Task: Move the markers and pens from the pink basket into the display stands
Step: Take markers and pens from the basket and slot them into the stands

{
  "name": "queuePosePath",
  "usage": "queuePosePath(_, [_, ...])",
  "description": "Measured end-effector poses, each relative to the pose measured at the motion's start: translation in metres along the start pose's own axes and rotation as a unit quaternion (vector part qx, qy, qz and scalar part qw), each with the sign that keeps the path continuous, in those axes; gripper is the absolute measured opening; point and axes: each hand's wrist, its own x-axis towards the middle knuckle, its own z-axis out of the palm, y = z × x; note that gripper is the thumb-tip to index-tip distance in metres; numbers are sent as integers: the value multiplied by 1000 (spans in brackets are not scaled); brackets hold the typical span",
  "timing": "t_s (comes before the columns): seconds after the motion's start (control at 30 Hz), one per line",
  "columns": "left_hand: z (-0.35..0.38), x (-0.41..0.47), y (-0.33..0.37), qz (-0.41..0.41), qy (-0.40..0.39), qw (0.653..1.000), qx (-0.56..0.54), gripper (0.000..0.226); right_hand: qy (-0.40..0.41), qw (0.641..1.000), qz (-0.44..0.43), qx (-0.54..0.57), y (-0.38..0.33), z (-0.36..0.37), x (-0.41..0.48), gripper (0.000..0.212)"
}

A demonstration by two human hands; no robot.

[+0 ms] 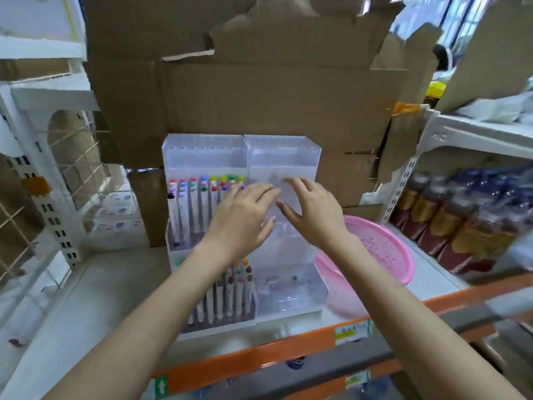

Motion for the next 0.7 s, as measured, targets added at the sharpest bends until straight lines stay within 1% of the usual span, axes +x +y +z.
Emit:
queuePosePath(0.07, [14,13,24,19,-4,1000,-11,55,-15,1000,14,-4,30,-6,-14,48])
queuePosePath(0.2, [51,37,75,62,7,997,-47,50,-39,998,52,-13,91,-16,-46,46])
queuePosePath(0.37, [100,55,134,87,-41,990,-102,44,-102,990,101,5,159,-10,-82,52])
queuePosePath(0.47, [133,59,156,73,-89,985,-125,45,-141,981,130,7,192,-3,-97,54])
queuePosePath(0.57, [160,67,167,31,-143,980,-139,49,-176,975,136,15,214,8,-101,55])
queuePosePath(0.7, [187,74,171,-32,-214,970,-108,53,-220,967,124,33,230,28,-94,54])
